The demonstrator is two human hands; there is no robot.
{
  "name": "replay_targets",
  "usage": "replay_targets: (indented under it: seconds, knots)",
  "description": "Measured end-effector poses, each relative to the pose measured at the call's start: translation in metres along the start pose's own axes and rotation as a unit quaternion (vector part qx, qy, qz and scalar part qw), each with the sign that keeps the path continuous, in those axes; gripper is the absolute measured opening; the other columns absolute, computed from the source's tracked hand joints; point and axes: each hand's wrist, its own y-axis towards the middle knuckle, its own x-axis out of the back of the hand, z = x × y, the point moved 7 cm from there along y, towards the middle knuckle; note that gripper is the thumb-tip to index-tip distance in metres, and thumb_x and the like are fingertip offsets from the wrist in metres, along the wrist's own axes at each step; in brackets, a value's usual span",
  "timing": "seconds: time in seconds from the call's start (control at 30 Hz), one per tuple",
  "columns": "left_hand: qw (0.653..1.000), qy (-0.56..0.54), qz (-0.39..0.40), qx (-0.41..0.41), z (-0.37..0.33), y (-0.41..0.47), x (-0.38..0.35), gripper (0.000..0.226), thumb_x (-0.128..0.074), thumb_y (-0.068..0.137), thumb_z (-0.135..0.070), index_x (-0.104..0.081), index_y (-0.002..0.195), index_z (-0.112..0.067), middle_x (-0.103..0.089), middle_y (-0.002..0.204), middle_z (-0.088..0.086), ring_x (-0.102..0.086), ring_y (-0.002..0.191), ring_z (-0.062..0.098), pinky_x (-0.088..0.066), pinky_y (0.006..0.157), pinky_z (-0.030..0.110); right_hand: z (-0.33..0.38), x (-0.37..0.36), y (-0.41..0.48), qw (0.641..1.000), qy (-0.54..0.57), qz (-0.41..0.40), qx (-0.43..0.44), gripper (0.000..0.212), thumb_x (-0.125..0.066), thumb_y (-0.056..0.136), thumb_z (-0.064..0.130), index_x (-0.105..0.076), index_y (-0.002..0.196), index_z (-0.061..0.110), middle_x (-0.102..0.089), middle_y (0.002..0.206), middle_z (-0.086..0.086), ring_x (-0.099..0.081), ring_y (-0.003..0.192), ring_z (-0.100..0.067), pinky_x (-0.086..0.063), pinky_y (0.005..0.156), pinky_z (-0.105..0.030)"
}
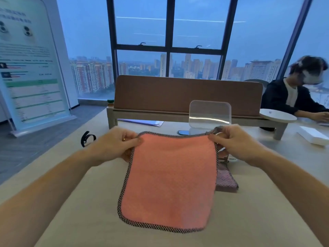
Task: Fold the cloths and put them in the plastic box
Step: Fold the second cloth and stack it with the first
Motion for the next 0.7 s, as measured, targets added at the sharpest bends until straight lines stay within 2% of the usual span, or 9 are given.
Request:
replay_targets:
  seconds: [0.07, 0.17, 0.23, 0.3, 0.37, 0.4, 0.47, 0.57, 0.7]
  knots:
    - [0.999, 0.020, 0.005, 0.039, 0.036, 0.017, -0.017, 0.032, -0.056, 0.104, -0.030, -0.077, 0.088, -0.011, -0.074, 0.073, 0.003, -0.071, 0.063, 0.015, -0.061, 0.061, 0.031, -0.035, -0.018, 0.014, 0.999, -0.036, -0.011, -0.034, 0.011, -0.064, 0.099, 0.019, -0.069, 0.096, 0.009, -0.077, 0.087, -0.011, -0.072, 0.066, -0.018, -0.060, 0.060, -0.033]
    - [0.991, 0.122, 0.002, 0.049, 0.083, 0.038, -0.043, 0.042, -0.052, 0.105, -0.033, -0.072, 0.084, -0.003, -0.066, 0.075, -0.018, -0.063, 0.058, 0.003, -0.055, 0.055, 0.029, -0.075, -0.049, 0.030, 0.991, -0.130, -0.012, -0.024, 0.010, -0.065, 0.098, 0.021, -0.069, 0.090, 0.016, -0.074, 0.086, -0.002, -0.071, 0.071, -0.015, -0.062, 0.072, -0.039]
    - [0.971, 0.239, -0.026, 0.017, 0.103, 0.052, -0.051, 0.036, -0.056, 0.103, -0.035, -0.071, 0.085, -0.008, -0.065, 0.082, -0.019, -0.064, 0.072, 0.002, -0.050, 0.063, 0.027, -0.092, -0.067, 0.037, 0.981, -0.193, -0.022, -0.012, 0.007, -0.065, 0.097, 0.019, -0.067, 0.103, 0.020, -0.072, 0.098, 0.002, -0.069, 0.085, -0.011, -0.059, 0.089, -0.041]
    - [0.948, 0.309, -0.074, -0.011, 0.113, 0.056, -0.051, 0.016, -0.062, 0.098, -0.037, -0.068, 0.099, -0.022, -0.067, 0.092, -0.014, -0.066, 0.086, 0.010, -0.053, 0.077, 0.031, -0.101, -0.079, 0.039, 0.971, -0.235, -0.038, 0.010, 0.034, -0.064, 0.097, 0.019, -0.058, 0.130, 0.021, -0.063, 0.125, 0.001, -0.063, 0.108, -0.015, -0.051, 0.103, -0.038]
    - [0.938, 0.326, -0.094, -0.077, 0.106, 0.048, -0.048, 0.014, -0.068, 0.093, -0.040, -0.060, 0.102, -0.031, -0.062, 0.092, -0.017, -0.060, 0.082, 0.004, -0.052, 0.075, 0.026, -0.095, -0.087, 0.027, 0.964, -0.256, -0.039, 0.067, 0.045, -0.063, 0.098, 0.025, -0.049, 0.141, 0.025, -0.051, 0.138, 0.009, -0.055, 0.118, -0.010, -0.044, 0.103, -0.027]
    - [0.937, 0.325, -0.071, -0.106, 0.099, 0.040, -0.048, 0.015, -0.071, 0.091, -0.040, -0.059, 0.097, -0.033, -0.060, 0.088, -0.017, -0.059, 0.078, 0.004, -0.050, 0.071, 0.022, -0.087, -0.093, 0.015, 0.958, -0.263, -0.024, 0.108, 0.043, -0.062, 0.098, 0.032, -0.049, 0.139, 0.029, -0.050, 0.135, 0.015, -0.052, 0.116, -0.002, -0.040, 0.100, -0.020]
    - [0.952, 0.279, 0.044, -0.113, 0.087, 0.019, -0.053, 0.018, -0.078, 0.086, -0.036, -0.060, 0.088, -0.036, -0.063, 0.082, -0.013, -0.061, 0.076, 0.008, -0.049, 0.067, 0.019, -0.077, -0.106, -0.013, 0.948, -0.264, 0.040, 0.174, 0.033, -0.060, 0.095, 0.044, -0.057, 0.126, 0.035, -0.054, 0.122, 0.025, -0.052, 0.108, 0.011, -0.039, 0.092, -0.009]
    - [0.951, 0.193, 0.236, -0.044, 0.087, -0.020, -0.071, 0.022, -0.087, 0.075, -0.035, -0.068, 0.086, -0.034, -0.070, 0.088, -0.012, -0.066, 0.082, 0.008, -0.053, 0.073, 0.020, -0.076, -0.120, -0.049, 0.937, -0.238, 0.132, 0.217, 0.020, -0.071, 0.084, 0.049, -0.063, 0.099, 0.038, -0.059, 0.097, 0.025, -0.058, 0.090, 0.004, -0.049, 0.078, -0.016]
    - [0.938, 0.233, 0.245, -0.081, 0.093, -0.046, -0.082, 0.035, -0.088, 0.065, -0.047, -0.070, 0.094, -0.039, -0.066, 0.100, -0.023, -0.062, 0.098, -0.001, -0.049, 0.088, 0.021, -0.082, -0.118, -0.073, 0.922, -0.257, 0.183, 0.223, 0.035, -0.080, 0.073, 0.056, -0.061, 0.096, 0.037, -0.059, 0.096, 0.024, -0.059, 0.090, 0.003, -0.048, 0.080, -0.019]
